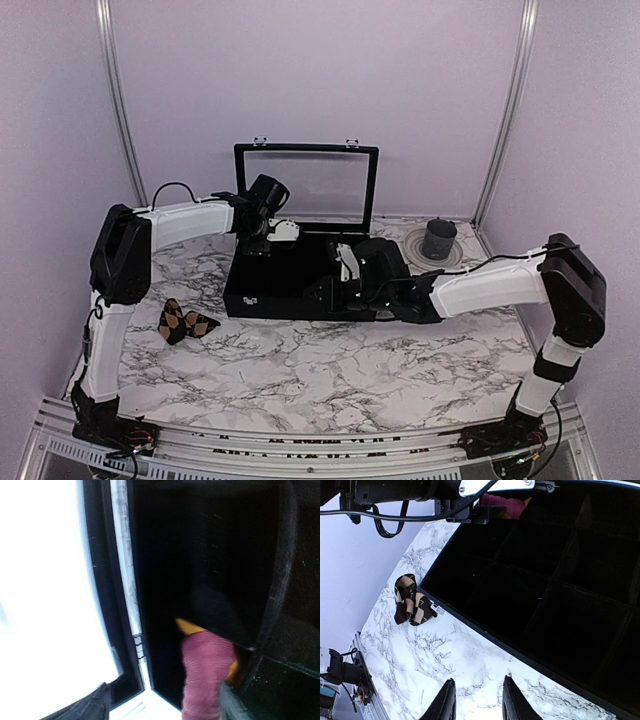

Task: Roll the socks
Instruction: Place the sock in the storage box, then pick up the sock from the center of the board.

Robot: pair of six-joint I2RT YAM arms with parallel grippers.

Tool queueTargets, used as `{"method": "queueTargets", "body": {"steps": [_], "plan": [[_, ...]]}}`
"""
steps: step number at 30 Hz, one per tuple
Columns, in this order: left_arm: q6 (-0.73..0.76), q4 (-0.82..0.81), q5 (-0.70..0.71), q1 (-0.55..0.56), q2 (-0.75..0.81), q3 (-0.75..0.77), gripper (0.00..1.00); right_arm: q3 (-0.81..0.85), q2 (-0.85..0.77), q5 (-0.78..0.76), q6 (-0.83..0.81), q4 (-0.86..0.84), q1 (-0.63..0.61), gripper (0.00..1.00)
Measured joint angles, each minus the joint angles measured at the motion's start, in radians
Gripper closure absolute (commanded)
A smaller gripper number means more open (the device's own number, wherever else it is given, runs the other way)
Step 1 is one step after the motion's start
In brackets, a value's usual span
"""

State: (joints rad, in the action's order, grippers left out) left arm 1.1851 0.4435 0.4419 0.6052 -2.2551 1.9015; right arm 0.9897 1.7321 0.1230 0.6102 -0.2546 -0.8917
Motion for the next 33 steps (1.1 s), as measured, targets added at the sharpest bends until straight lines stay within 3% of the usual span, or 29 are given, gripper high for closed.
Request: {"method": "queueTargets", "body": {"steps": [15, 19, 20, 21, 22, 27, 29, 33], "plan": [[-0.069, -0.019, -0.043, -0.007, 0.034, 0.017, 0.21, -0.063, -0.066, -0.001, 0.019, -0.008, 0.006, 0.68], [-0.183, 0.041, -0.094, -0.026, 0.047, 0.05, 0.19, -0.075, -0.085, -0.009, 0.014, 0.003, 0.006, 0.56], [-0.216, 0.056, -0.116, -0.036, 0.069, 0.037, 0.16, -0.086, -0.1, -0.015, 0.008, 0.008, 0.006, 0.53], [-0.248, 0.063, -0.14, -0.05, 0.106, -0.001, 0.03, -0.101, -0.122, -0.022, 0.003, 0.017, 0.006, 0.5], [-0.282, 0.072, -0.164, -0.068, 0.167, -0.063, 0.01, -0.119, -0.15, -0.034, -0.005, 0.031, 0.006, 0.47], [-0.408, 0.092, -0.315, -0.197, 0.544, -0.393, 0.01, -0.159, -0.27, -0.086, -0.042, 0.109, 0.01, 0.25], [-0.461, 0.081, -0.393, -0.282, 0.7, -0.5, 0.01, -0.164, -0.306, -0.101, -0.051, 0.137, 0.017, 0.02], [-0.482, 0.105, -0.536, -0.449, 0.881, -0.619, 0.11, -0.206, -0.376, -0.132, -0.064, 0.172, 0.047, 0.0]]}}
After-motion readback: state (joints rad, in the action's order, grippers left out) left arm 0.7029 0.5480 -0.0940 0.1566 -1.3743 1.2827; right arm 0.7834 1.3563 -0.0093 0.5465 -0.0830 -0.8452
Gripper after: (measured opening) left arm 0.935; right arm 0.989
